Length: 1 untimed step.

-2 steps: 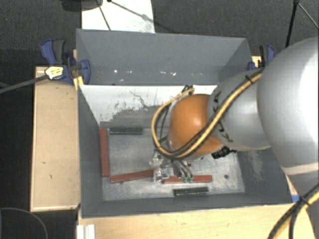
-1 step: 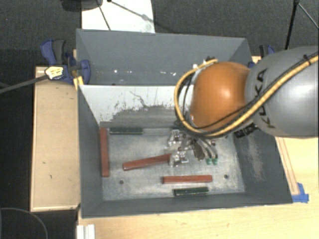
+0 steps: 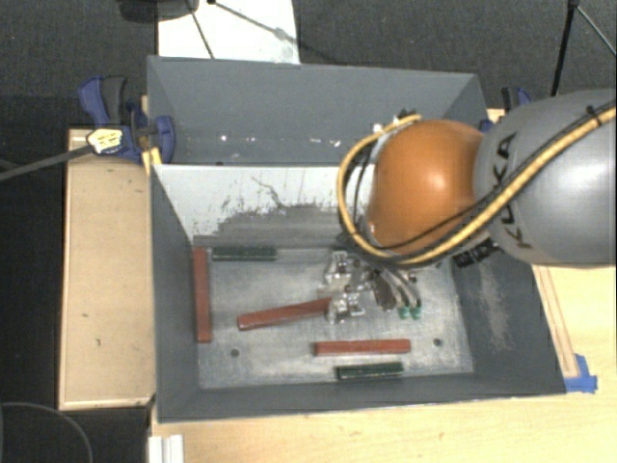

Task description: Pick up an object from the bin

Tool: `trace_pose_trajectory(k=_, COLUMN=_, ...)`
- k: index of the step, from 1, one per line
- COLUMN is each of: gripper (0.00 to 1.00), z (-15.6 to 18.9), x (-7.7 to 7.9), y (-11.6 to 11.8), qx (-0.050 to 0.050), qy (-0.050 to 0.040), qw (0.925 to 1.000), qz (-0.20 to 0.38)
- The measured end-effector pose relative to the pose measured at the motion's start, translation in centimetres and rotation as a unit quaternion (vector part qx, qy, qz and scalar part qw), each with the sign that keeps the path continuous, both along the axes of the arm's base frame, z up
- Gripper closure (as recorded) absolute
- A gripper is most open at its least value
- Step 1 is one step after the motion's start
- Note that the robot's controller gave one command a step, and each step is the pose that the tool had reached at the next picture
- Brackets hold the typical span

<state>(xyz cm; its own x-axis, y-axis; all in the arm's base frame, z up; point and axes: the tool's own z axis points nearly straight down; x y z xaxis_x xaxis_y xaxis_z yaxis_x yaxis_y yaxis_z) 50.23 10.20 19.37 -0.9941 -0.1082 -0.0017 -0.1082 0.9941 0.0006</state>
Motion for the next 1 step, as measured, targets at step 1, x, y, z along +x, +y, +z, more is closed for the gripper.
trace_pose_trajectory(k=1, gripper=1.00, z=20.39, x=0.33, y=-0.36, qx=0.000, qy=-0.0003, qw=1.0000, qz=-0.003)
